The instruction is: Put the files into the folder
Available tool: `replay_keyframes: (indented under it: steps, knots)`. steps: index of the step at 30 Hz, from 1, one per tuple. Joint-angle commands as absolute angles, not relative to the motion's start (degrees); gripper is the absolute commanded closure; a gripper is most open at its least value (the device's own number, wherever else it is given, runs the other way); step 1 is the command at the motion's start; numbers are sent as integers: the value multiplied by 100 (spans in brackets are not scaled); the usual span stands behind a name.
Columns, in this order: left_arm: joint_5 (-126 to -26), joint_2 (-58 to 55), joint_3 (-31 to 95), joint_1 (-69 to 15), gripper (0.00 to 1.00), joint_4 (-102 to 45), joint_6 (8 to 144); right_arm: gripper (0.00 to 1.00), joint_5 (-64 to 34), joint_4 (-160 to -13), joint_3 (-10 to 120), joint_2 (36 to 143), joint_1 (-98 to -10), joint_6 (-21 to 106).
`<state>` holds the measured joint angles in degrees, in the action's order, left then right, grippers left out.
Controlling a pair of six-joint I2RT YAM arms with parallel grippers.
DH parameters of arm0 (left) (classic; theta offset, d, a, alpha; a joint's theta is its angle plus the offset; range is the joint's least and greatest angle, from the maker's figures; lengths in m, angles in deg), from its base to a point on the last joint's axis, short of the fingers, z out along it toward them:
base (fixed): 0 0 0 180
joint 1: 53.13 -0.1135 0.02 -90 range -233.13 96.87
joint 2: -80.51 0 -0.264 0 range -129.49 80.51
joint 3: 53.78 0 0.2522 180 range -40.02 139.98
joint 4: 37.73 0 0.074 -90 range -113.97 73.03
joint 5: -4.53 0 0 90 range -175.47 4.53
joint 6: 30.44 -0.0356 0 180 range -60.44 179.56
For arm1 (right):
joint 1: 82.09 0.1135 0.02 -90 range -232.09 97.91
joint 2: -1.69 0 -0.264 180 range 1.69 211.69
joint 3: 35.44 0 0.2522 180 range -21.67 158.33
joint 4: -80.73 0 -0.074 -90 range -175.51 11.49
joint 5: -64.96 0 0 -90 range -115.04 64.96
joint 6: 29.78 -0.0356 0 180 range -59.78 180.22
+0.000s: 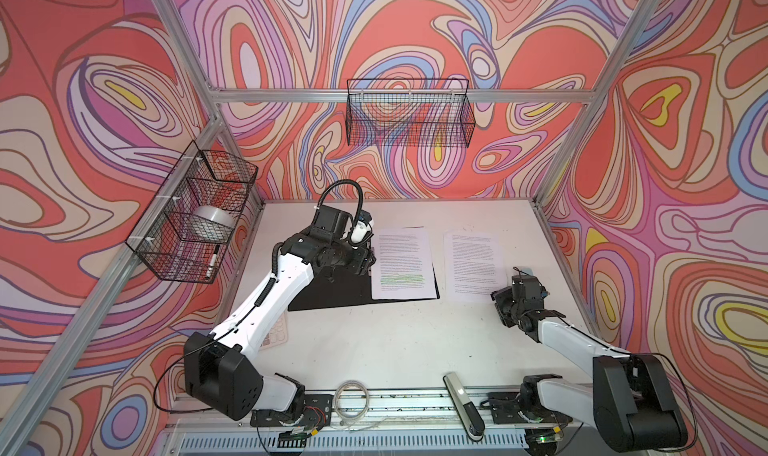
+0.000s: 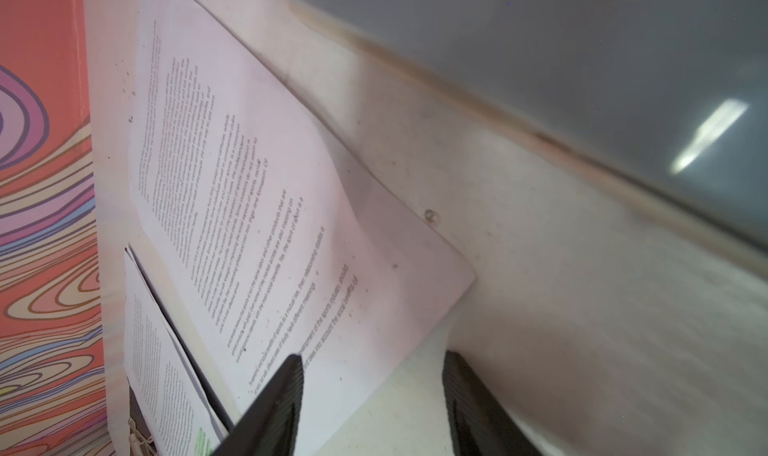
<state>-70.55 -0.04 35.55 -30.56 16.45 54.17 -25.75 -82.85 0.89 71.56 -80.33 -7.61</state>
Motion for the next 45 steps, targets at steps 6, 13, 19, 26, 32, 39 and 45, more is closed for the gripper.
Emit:
replay_keyframes:
  steps: [6,13,19,26,32,39,45]
  knots:
    - [-7177,154,3434,-3028,34,1627,5270,49,-2860,-8626,203,7732,-8112,-910]
    - [-7181,185,3434,-3031,34,1585,5288,74,-2920,-8753,171,7598,-8112,-897]
    - [-7191,177,3473,-3028,34,1560,5302,96,-3034,-8528,184,7133,-8112,-724]
    - [-7077,103,3622,-3030,33,1588,5556,100,-2916,-7999,562,6815,-8112,-379]
    - [-6408,-300,3846,-3032,30,1722,6414,100,-2606,-7784,792,6546,-8112,-286]
    - [-6128,-711,4157,-3028,30,1786,6633,65,-2542,-7321,893,6875,-8112,-421]
    - [-6189,-673,4033,-3028,30,1789,6528,55,-2556,-7549,755,7329,-8112,-483]
